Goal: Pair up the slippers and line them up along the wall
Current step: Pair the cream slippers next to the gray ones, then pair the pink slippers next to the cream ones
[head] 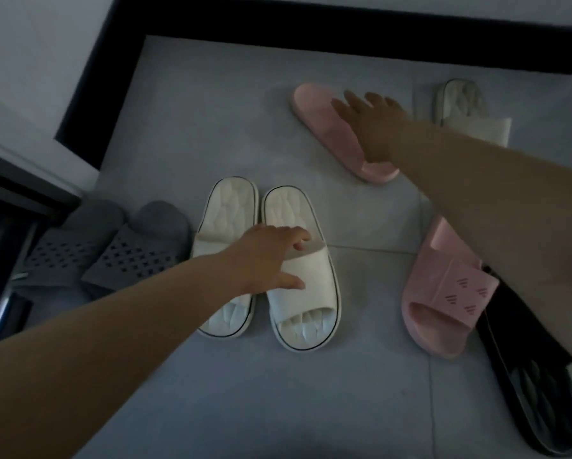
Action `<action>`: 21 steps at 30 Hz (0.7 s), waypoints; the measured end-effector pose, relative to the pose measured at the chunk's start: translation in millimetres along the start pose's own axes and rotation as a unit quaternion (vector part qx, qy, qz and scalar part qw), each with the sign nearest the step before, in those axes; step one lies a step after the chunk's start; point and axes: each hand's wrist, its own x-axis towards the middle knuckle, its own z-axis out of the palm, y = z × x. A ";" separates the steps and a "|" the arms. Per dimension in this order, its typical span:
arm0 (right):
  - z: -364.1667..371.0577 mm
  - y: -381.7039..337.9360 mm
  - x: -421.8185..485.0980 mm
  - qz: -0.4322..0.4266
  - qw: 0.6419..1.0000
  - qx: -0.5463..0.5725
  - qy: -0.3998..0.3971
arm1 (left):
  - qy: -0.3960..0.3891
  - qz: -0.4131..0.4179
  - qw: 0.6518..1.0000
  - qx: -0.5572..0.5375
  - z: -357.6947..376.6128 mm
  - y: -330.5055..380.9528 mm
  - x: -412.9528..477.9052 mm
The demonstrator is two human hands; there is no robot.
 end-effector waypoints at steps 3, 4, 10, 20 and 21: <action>10.4 2.4 4.9 -0.039 0.998 -0.055 0.004 | 0.019 -0.044 0.995 -0.089 3.1 -10.4 -3.5; 11.0 3.3 4.0 -0.050 0.996 -0.070 0.016 | 0.024 -0.054 0.992 -0.108 4.1 -13.5 -5.2; -3.6 9.4 -35.4 -0.065 0.997 -0.012 0.038 | 0.043 -0.063 0.990 -0.115 5.8 -9.8 0.2; 19.2 7.9 -178.6 -0.017 0.972 0.209 -0.109 | 0.095 0.021 0.994 -0.060 12.2 50.1 51.3; 20.0 22.7 -190.9 0.024 0.965 0.234 -0.119 | 0.071 0.027 0.996 -0.043 16.5 55.2 54.9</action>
